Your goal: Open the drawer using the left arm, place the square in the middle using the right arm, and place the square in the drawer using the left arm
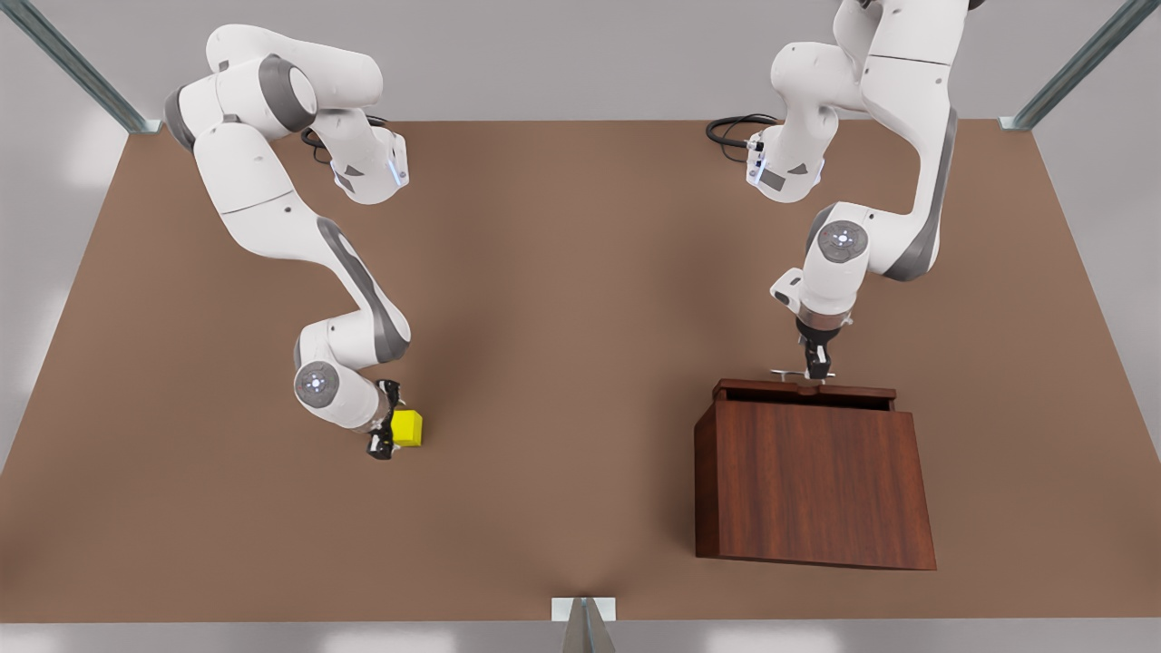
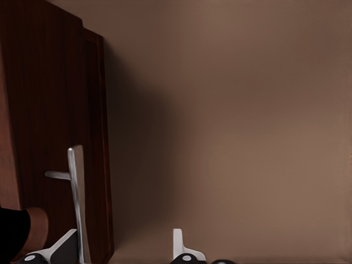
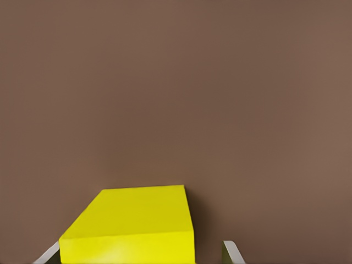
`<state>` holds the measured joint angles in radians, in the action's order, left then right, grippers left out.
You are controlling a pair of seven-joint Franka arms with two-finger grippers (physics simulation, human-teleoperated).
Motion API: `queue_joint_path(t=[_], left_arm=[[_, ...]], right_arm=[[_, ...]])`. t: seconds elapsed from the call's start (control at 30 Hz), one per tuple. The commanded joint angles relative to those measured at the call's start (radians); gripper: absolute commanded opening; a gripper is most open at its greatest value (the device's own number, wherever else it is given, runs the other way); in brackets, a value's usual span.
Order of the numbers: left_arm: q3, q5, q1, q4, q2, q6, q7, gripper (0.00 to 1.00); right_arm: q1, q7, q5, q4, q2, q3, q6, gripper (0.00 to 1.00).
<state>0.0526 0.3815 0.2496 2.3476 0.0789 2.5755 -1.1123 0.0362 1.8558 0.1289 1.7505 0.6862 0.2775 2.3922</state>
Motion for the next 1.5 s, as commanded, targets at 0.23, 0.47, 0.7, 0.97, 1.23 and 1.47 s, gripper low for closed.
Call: queue_joint_path(t=[0.23, 0.47, 0.7, 0.97, 1.23, 1.47], left_arm=[[-0.011, -0.004, 0.005, -0.001, -0.014, -0.063, -0.001, 0.86], [-0.017, -0.006, 0.014, -0.001, -0.014, -0.074, -0.003, 0.86], [-0.017, -0.006, 0.014, -0.001, -0.021, -0.095, -0.003, 0.86], [-0.017, -0.009, 0.016, -0.001, -0.028, -0.110, -0.003, 0.86], [-0.022, -0.012, 0.017, -0.001, -0.028, -0.123, -0.003, 0.86], [-0.025, -0.012, 0.016, -0.001, -0.033, -0.136, -0.003, 0.86]], right_arm=[[-0.012, -0.058, -0.002, 0.000, 0.006, 0.002, 0.001, 1.00], [-0.015, -0.058, -0.032, -0.002, 0.012, 0.002, 0.002, 0.91], [-0.022, -0.058, -0.034, -0.002, 0.012, 0.003, 0.001, 0.84], [-0.024, -0.058, -0.034, -0.005, 0.012, 0.002, 0.001, 0.83], [-0.029, -0.056, -0.034, -0.008, 0.009, 0.003, -0.002, 0.82], [-0.027, -0.058, -0.032, -0.009, 0.012, 0.002, -0.001, 0.80]])
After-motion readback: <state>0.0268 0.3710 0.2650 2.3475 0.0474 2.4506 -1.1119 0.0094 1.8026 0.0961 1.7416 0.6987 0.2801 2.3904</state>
